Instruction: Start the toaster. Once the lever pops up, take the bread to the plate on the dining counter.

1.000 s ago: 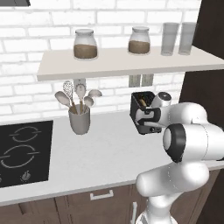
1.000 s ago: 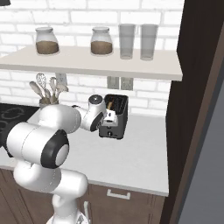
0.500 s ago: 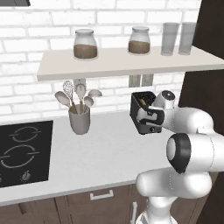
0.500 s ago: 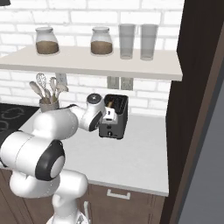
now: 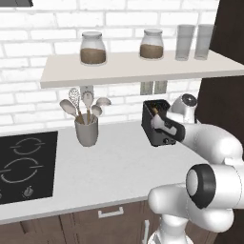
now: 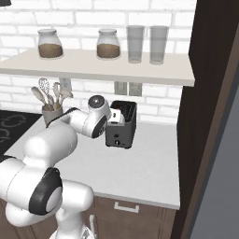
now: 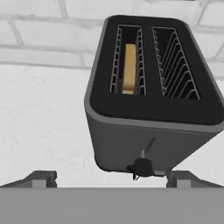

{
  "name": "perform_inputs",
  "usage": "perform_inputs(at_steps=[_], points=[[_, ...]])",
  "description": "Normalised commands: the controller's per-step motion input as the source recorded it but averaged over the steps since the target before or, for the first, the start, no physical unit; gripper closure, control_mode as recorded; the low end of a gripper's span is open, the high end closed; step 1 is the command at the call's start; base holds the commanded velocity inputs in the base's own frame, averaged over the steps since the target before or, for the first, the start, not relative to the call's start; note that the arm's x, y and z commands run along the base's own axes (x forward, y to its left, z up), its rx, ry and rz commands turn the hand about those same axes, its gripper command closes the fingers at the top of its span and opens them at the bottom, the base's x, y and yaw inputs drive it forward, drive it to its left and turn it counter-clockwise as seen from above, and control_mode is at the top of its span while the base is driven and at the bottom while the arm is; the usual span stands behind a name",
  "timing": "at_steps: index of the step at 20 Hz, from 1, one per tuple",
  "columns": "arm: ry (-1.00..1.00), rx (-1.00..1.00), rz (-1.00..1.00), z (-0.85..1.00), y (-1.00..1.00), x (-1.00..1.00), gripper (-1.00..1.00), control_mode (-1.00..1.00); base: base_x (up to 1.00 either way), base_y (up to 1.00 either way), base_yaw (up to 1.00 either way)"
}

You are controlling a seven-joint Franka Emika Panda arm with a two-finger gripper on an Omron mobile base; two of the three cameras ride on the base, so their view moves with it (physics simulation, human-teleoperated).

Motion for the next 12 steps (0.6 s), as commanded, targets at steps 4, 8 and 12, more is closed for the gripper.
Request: perform_inputs(at_steps=[4, 8, 12], points=[[-0.08, 0.0, 0.0, 0.37, 0.0, 0.0, -1.0, -1.0, 0.0, 0.0, 0.0], [-0.18, 0.0, 0.0, 0.14, 0.0, -0.07, -1.0, -1.0, 0.0, 0.0, 0.0], [-0.24, 0.0, 0.0, 0.13, 0.0, -0.01, -1.0, -1.0, 0.0, 0.0, 0.0]])
